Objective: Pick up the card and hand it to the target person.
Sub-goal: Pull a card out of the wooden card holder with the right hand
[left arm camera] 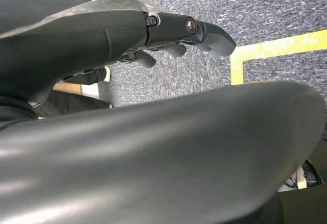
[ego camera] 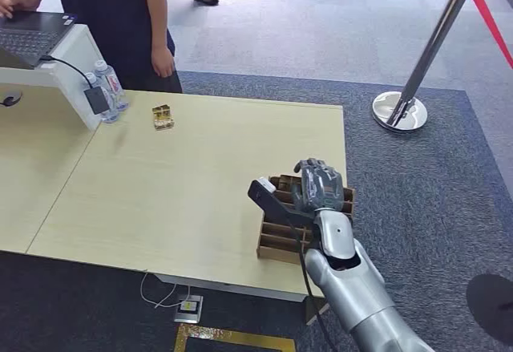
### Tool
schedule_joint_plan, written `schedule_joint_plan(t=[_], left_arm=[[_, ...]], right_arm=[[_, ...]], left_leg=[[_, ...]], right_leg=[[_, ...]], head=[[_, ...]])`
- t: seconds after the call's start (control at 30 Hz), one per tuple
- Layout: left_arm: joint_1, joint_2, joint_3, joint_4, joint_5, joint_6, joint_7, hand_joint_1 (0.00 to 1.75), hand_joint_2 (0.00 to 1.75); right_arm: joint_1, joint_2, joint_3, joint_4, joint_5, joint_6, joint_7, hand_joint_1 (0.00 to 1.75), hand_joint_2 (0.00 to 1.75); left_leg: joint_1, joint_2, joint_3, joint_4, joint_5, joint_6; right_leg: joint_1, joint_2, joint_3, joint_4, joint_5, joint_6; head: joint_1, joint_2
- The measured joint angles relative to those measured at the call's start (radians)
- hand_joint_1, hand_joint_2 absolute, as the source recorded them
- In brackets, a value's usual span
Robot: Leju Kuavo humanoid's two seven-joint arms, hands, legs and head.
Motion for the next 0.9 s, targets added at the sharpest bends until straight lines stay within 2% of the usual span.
schedule_joint_plan(t=[0.87, 0.9], left_arm=[[0.0, 0.001, -0.013, 0.0, -0.003, -0.005, 0.004, 0.0, 0.0], [0.0, 0.001, -0.014, 0.0, -0.004, -0.007, 0.005, 0.0, 0.0]], right_arm=[[0.005, 0.008, 0.0, -0.003, 0.019, 0.004, -0.013, 0.93, 1.75], [0.006, 0.009, 0.0, -0.003, 0.02, 0.005, -0.013, 0.98, 1.75]], left_leg=[[0.0, 0.0, 0.0, 0.0, 0.0, 0.0], [0.0, 0.0, 0.0, 0.0, 0.0, 0.0]], right_leg=[[0.0, 0.0, 0.0, 0.0, 0.0, 0.0], [0.0, 0.0, 0.0, 0.0, 0.0, 0.0]], head=[[0.0, 0.0], [0.0, 0.0]])
